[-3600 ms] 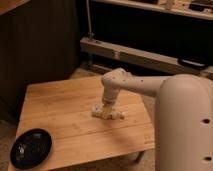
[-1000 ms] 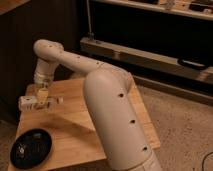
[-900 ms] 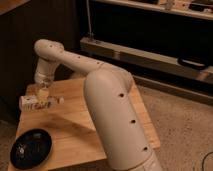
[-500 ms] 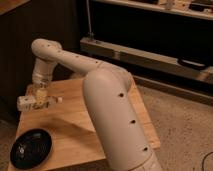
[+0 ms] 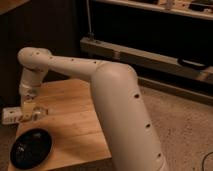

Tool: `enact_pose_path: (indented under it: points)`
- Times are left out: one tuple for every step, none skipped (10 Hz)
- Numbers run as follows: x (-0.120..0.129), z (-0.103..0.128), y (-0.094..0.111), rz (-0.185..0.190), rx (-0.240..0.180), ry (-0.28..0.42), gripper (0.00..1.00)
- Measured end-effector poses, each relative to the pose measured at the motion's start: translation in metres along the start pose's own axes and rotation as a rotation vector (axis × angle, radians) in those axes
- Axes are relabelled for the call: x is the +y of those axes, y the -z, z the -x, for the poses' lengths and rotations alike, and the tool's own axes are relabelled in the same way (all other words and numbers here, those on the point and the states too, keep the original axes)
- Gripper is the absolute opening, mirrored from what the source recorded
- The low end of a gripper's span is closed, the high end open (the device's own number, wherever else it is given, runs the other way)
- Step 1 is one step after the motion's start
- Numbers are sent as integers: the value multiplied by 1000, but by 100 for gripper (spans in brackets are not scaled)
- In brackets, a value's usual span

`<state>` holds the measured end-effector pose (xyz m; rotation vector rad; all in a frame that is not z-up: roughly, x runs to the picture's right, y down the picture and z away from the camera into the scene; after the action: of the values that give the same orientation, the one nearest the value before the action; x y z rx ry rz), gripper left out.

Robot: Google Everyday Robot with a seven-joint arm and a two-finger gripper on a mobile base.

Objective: Place the bottle in the ceramic bowl

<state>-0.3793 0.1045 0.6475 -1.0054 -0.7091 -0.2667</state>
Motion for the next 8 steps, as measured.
enact_pose_path:
  points:
    - [8, 8, -10, 1, -34, -2, 5]
    - [15, 13, -21, 2, -63, -2, 5]
    - [23, 21, -35, 1, -103, 1, 5]
    - [27, 27, -46, 3, -125, 6, 6]
    - [30, 30, -57, 10, -135, 9, 11]
    - [31, 30, -66, 22, -137, 11, 18]
    - [32, 31, -76, 46, -133, 12, 31]
    - [33, 30, -85, 72, -126, 9, 40]
